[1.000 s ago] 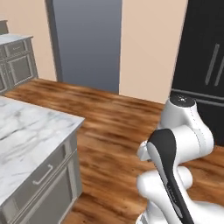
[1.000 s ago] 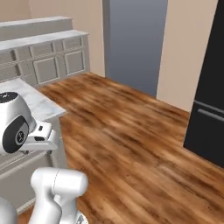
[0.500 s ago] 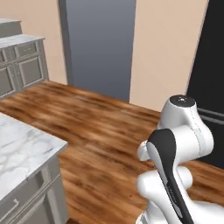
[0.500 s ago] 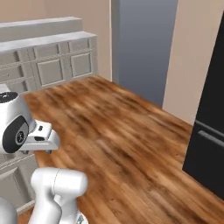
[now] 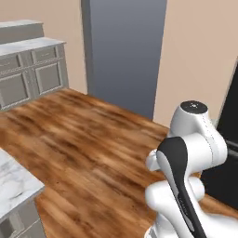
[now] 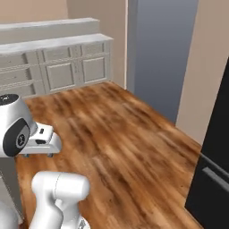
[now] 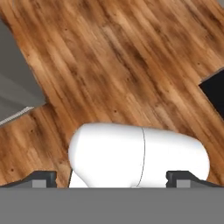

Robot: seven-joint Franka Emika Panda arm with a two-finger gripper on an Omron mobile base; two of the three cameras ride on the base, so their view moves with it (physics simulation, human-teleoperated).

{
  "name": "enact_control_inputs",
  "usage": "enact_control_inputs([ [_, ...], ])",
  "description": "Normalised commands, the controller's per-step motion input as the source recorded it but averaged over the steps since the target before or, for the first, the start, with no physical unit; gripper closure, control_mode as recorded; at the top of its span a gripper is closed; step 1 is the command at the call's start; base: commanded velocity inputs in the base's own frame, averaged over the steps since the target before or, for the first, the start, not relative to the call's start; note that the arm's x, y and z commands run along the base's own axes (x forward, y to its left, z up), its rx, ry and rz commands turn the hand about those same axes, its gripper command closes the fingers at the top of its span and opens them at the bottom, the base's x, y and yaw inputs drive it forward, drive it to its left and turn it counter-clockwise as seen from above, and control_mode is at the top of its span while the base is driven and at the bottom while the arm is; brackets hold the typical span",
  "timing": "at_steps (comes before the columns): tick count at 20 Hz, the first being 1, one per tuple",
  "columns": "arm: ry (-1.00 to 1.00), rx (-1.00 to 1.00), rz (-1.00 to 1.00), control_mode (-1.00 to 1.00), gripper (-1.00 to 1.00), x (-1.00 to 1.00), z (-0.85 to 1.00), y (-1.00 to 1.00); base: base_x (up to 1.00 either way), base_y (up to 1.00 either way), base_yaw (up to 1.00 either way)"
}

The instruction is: Four empty soda cans are scattered around the kitchen. Gather all the cans and cluster them next to the stove for recycling.

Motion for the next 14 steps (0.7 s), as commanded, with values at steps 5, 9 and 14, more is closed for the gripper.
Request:
enact_control_inputs([
  [5,0.0,0.0,0.0,1.0,-1.0,0.0,0.0,0.0,1.0,-0.32,0.32],
  [9,0.0,0.0,0.0,1.0,-1.0,0.0,0.0,0.0,1.0,-0.31,0.32],
  [14,0.0,0.0,0.0,1.0,-1.0,0.0,0.0,0.0,1.0,-0.28,0.5],
])
